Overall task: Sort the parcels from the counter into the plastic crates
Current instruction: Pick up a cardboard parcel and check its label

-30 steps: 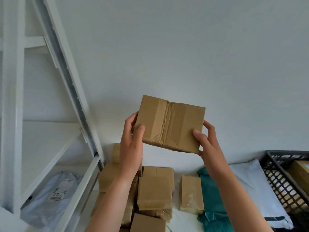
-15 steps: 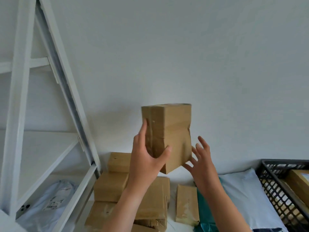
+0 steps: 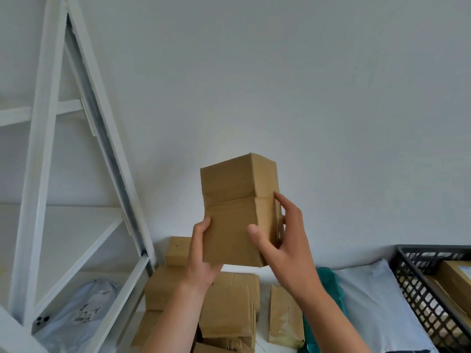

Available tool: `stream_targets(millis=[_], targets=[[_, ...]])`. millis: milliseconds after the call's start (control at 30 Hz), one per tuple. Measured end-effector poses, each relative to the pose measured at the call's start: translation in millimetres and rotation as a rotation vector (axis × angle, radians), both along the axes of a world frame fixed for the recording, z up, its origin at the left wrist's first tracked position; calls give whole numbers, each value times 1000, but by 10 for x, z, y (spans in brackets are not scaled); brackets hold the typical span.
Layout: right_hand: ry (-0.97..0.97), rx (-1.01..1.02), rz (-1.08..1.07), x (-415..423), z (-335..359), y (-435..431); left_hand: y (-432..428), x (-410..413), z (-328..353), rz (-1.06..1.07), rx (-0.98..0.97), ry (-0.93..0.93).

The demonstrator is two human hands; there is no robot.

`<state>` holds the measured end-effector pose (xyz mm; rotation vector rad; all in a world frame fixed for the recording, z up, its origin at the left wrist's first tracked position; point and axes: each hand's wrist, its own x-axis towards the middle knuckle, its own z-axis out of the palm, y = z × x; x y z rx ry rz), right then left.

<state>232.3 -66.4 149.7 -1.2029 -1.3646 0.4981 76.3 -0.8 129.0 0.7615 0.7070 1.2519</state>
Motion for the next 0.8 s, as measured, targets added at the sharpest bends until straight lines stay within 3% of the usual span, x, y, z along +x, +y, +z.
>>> stream_targets(millis=[233,400,467,567,667,800], targets=[[93,-59,82,285,-169,141,134,-147,47,-106,-6,109],[-194,-118,105,557,-203,143,191,-255,85,6,-25,229],[-210,-101,94,589,-161,159,167,-253,123,36,56,389],[15,-114,115,554,-21,217,89,-222,199,188,236,656],[255,-77,119,516,131,269,-12,-179,275,154,415,613],[376,-84,154,455,279,272,-92,-112,332,116,498,610]])
